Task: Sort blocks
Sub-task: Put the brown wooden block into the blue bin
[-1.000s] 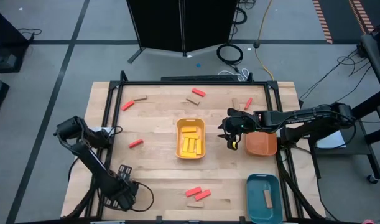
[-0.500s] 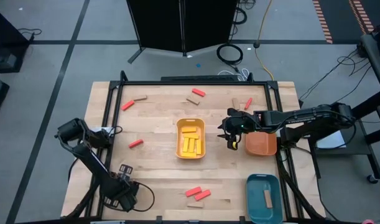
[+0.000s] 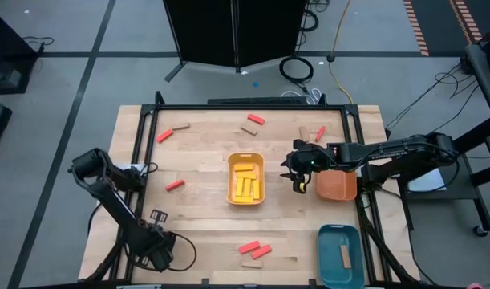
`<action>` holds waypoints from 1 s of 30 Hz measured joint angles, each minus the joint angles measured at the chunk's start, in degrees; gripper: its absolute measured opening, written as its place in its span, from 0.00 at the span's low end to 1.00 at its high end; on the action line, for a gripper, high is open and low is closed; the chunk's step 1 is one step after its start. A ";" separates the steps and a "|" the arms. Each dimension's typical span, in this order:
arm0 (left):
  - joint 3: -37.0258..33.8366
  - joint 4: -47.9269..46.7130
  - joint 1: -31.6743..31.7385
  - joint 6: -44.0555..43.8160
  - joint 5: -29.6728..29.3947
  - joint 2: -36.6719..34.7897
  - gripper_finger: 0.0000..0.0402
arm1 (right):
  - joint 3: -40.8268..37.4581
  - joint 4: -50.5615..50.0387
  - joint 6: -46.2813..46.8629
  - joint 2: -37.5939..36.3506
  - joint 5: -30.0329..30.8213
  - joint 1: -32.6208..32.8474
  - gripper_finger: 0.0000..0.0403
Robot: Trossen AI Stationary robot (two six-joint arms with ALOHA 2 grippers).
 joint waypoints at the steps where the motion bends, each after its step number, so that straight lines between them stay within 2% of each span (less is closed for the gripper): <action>1: 0.00 -0.48 0.01 -0.52 -1.89 -0.65 0.21 | 0.00 0.00 0.21 0.00 0.00 0.00 0.43; 7: 1.15 -1.75 3.17 -0.87 -20.59 -4.98 0.21 | 0.00 0.03 0.30 0.00 0.02 0.00 0.43; 11: 3.70 -2.71 7.45 3.80 -36.54 -8.56 0.21 | 0.00 0.18 -0.48 0.00 0.26 -0.02 0.43; 14: 4.52 3.00 11.13 10.29 -50.03 -11.50 0.21 | 0.00 0.17 -0.35 0.00 0.26 0.00 0.43; 16: 4.60 11.55 14.00 18.59 -54.59 -13.07 0.21 | 0.01 0.06 0.57 0.00 0.26 0.00 0.43; 19: 4.61 26.51 18.53 33.75 -53.84 -13.91 0.21 | 0.56 -1.83 2.16 0.00 0.21 0.00 0.43; 23: 4.61 46.80 24.99 49.69 -43.23 -12.61 0.21 | 3.25 -9.94 6.16 -0.12 -0.07 0.00 0.43; 26: 3.78 61.14 29.95 55.52 -32.96 -9.77 0.21 | 4.80 -17.02 6.66 -0.61 0.06 0.01 0.43; 30: 3.72 79.60 35.18 57.52 -19.35 -2.57 0.21 | 4.87 -21.23 7.60 -2.33 0.20 0.00 0.43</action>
